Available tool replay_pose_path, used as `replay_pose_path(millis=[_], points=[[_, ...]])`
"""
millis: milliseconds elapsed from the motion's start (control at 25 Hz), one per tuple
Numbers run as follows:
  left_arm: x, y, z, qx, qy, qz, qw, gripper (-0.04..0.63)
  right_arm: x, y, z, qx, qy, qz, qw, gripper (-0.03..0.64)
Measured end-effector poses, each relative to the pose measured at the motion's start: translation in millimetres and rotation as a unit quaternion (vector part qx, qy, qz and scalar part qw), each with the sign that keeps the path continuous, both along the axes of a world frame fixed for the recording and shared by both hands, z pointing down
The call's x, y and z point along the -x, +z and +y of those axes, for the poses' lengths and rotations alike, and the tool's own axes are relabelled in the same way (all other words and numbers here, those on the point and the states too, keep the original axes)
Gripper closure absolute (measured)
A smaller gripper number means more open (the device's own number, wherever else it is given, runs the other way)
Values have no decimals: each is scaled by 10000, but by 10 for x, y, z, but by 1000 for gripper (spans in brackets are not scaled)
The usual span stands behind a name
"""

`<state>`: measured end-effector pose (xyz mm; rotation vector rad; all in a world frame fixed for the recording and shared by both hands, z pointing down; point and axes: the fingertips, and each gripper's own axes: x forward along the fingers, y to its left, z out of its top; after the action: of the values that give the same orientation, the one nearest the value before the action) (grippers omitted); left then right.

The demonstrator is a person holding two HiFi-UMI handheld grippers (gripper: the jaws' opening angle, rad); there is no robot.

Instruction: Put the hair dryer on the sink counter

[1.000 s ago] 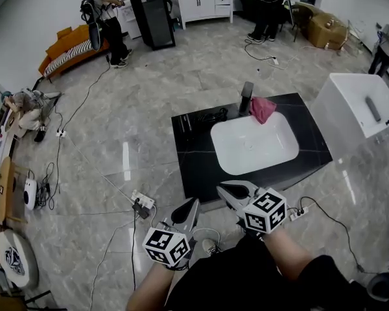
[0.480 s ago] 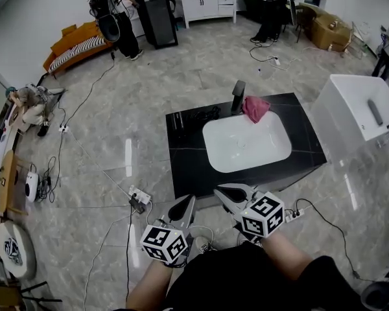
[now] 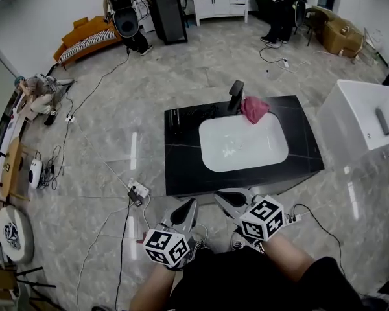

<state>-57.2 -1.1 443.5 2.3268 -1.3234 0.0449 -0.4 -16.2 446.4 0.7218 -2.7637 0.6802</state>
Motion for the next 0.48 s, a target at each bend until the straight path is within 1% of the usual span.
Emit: replay_pose_path(millis=[240,480], points=[[-232,115,88,73,-62,-60,9999,592,-173,132,110,98,-203,22,9997,617],[-397,141,133,107,-163,-6,9998,592,-319,157,154,114,-348,58,9993,617]])
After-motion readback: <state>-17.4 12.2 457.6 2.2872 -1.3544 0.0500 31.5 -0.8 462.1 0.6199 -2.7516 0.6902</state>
